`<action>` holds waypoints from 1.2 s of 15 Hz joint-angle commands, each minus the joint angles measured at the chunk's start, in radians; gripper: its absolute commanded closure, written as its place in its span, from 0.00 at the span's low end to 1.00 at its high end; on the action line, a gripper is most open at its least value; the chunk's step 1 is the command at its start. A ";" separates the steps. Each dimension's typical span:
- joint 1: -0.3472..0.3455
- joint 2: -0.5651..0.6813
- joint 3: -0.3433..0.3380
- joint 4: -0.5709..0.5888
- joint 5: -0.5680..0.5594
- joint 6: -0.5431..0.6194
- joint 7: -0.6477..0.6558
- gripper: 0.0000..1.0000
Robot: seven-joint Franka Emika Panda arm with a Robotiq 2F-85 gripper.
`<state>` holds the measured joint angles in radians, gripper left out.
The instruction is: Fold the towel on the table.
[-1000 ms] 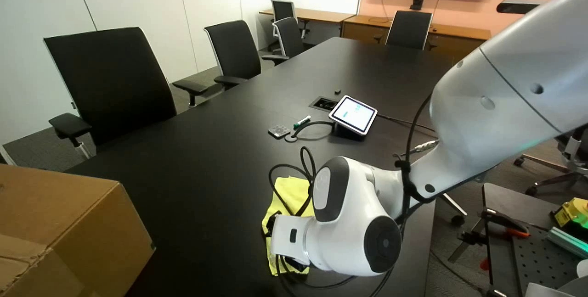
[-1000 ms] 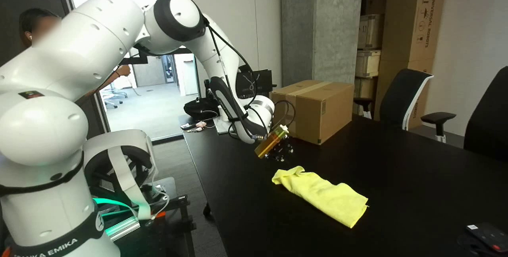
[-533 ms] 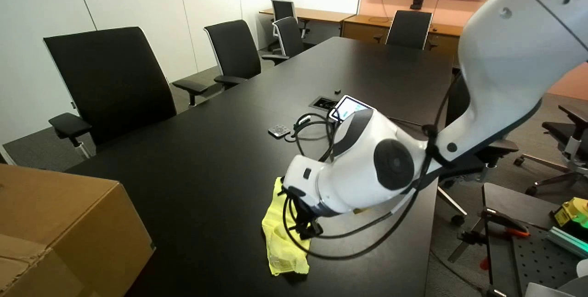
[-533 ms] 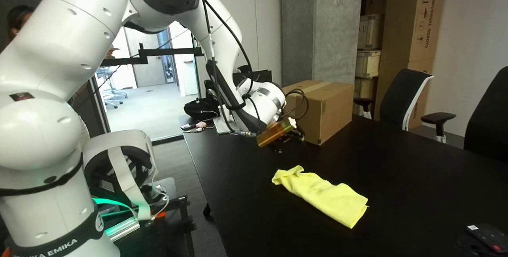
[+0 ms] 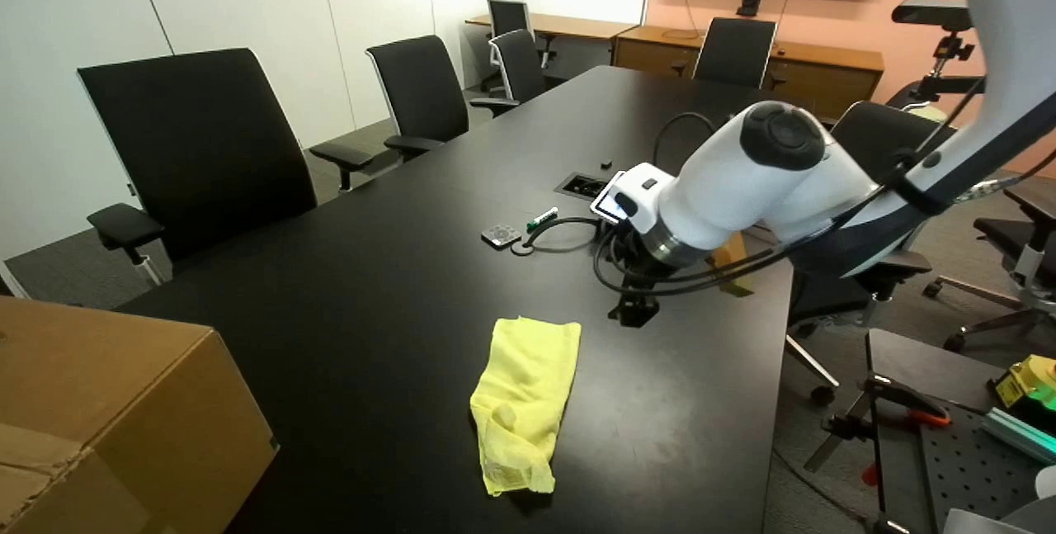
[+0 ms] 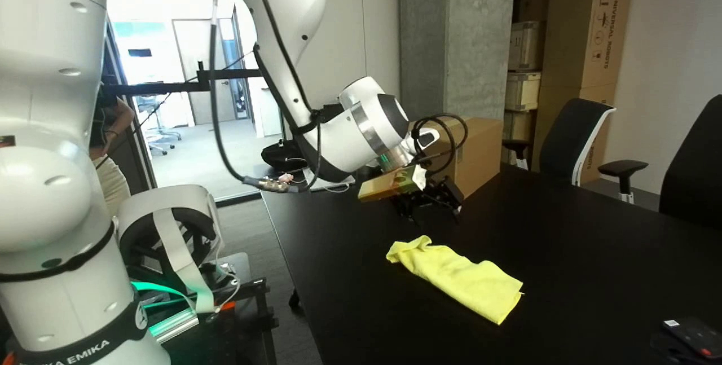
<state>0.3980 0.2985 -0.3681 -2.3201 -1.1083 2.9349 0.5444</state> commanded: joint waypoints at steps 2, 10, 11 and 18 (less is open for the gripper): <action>-0.031 -0.304 0.012 -0.231 0.256 -0.183 -0.095 0.00; -0.255 -0.735 0.261 -0.371 0.813 -0.613 -0.420 0.00; -0.260 -0.790 0.266 -0.373 0.884 -0.665 -0.474 0.00; -0.323 -0.990 0.285 -0.322 1.047 -0.909 -0.609 0.00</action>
<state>0.1114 -0.6967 -0.1159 -2.6431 -0.0858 2.0254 -0.0449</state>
